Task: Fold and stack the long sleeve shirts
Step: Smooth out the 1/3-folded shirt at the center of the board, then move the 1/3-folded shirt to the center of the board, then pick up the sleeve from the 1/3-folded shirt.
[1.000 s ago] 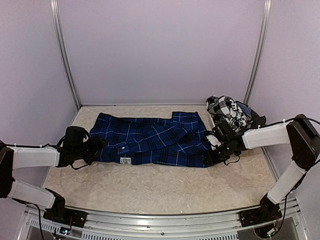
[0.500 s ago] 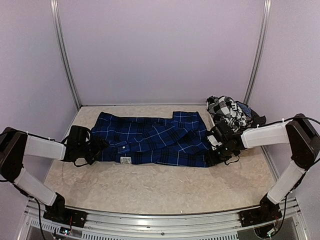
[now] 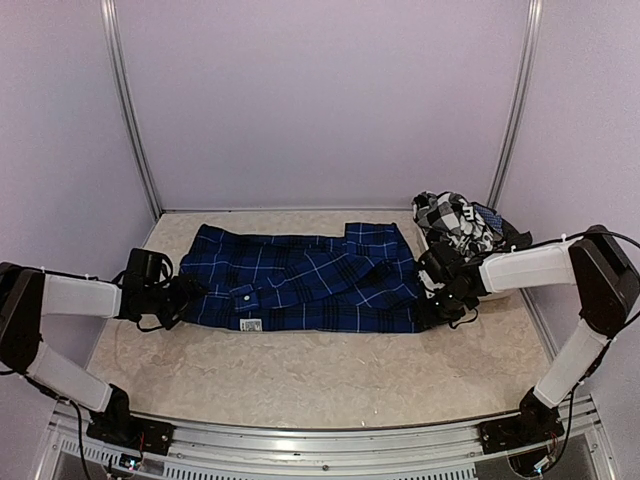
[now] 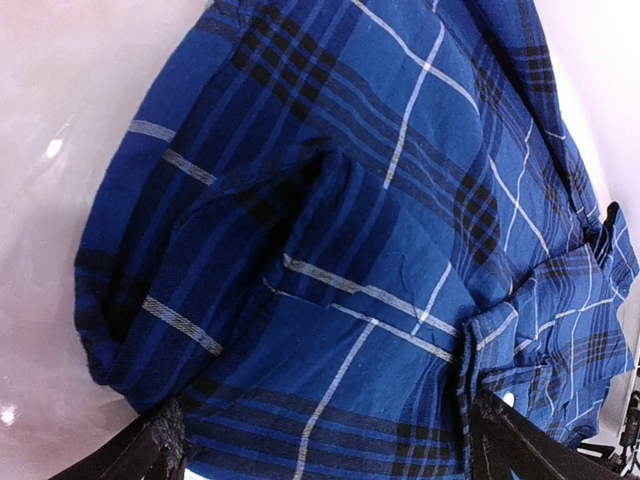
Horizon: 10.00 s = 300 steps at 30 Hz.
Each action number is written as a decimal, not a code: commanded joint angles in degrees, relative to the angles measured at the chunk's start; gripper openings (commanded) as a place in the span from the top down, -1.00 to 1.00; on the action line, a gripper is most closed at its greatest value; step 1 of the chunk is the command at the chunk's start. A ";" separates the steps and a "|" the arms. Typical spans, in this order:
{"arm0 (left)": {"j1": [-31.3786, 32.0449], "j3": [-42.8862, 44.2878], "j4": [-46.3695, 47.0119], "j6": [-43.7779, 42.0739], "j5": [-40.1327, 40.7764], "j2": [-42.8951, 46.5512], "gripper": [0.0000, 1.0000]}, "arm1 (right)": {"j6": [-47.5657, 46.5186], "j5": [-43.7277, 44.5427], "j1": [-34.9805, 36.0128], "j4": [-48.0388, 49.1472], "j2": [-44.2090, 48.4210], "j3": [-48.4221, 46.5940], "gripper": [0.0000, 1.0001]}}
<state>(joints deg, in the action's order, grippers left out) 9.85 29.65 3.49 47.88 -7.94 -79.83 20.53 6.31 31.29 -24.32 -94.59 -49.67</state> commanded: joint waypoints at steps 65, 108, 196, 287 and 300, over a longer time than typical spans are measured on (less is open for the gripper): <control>8.05 0.78 -10.98 -6.83 -0.05 10.65 -0.83 | 0.64 -6.21 1.46 -5.86 6.04 3.62 0.01; 12.22 9.91 8.89 -10.57 -12.05 -16.06 0.39 | -0.63 -6.22 3.46 -4.35 4.66 1.17 0.03; 1.97 12.58 -11.42 -16.39 -1.93 4.94 0.01 | -6.99 -3.55 5.56 11.09 -14.17 -14.08 0.20; 10.67 7.21 -4.77 -10.40 -2.77 10.78 -0.97 | -24.45 -3.92 7.79 -3.29 -20.64 -32.33 -0.25; 10.59 7.09 -4.45 -10.56 -3.05 9.87 -0.98 | -25.07 -6.21 5.38 0.00 -22.01 -30.94 0.46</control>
<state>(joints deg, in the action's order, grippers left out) 20.91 37.01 -2.11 38.46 -10.39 -69.80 -4.12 1.23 37.45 -26.33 -116.49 -80.84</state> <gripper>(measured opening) 0.987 0.365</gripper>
